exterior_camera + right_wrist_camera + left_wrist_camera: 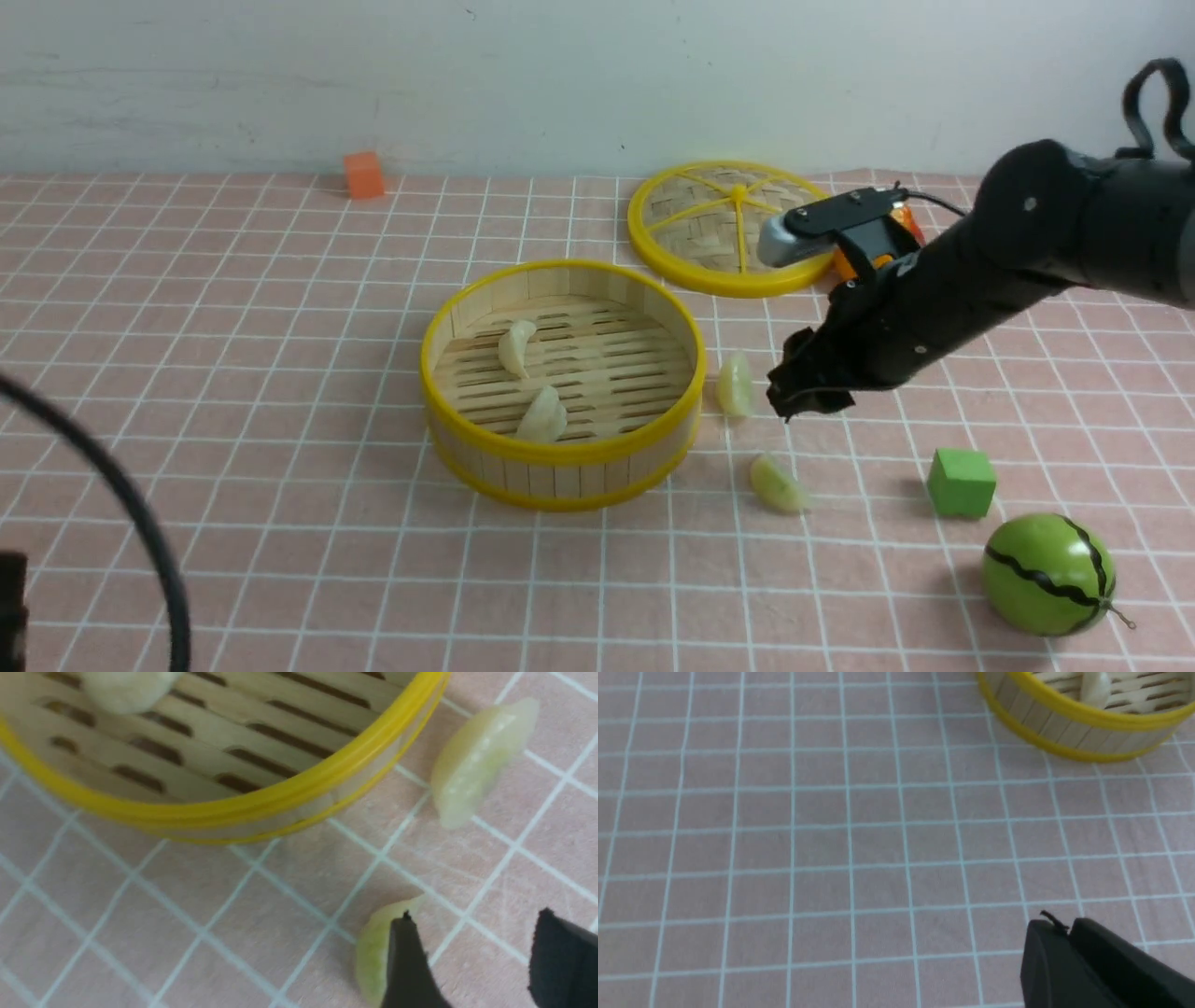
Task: Put the dumplings into the steamer on the table with the pink tablecloth.
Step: 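Reach for and grasp a dumpling lying on the table beside the steamer, then place the dumpling in the bamboo steamer basket with the right gripper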
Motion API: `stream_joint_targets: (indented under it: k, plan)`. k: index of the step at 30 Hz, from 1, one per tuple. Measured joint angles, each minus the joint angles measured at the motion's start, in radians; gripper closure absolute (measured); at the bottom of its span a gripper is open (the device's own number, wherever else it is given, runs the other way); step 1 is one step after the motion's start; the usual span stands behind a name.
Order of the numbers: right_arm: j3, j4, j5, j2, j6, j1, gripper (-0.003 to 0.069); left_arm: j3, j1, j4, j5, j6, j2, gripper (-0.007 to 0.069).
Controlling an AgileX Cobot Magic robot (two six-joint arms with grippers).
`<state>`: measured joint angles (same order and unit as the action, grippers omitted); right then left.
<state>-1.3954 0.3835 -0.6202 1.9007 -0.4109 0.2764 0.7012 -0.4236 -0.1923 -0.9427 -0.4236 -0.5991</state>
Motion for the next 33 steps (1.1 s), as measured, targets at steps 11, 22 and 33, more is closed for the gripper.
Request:
stream_joint_targets:
  k: [11, 22, 33]
  plan:
    - [-0.173, -0.055, 0.175, 0.23, 0.113, 0.041, 0.0242, -0.289, 0.0, -0.065, 0.165, 0.014, 0.277, 0.0637]
    - [-0.217, -0.072, 0.147, 0.3, 0.114, 0.043, 0.0359, -0.313, 0.0, -0.074, 0.225, 0.014, 0.295, 0.0637]
    - [-0.413, -0.102, -0.07, 0.142, 0.057, 0.088, 0.0359, -0.335, 0.0, -0.094, 0.262, 0.018, 0.295, 0.0636]
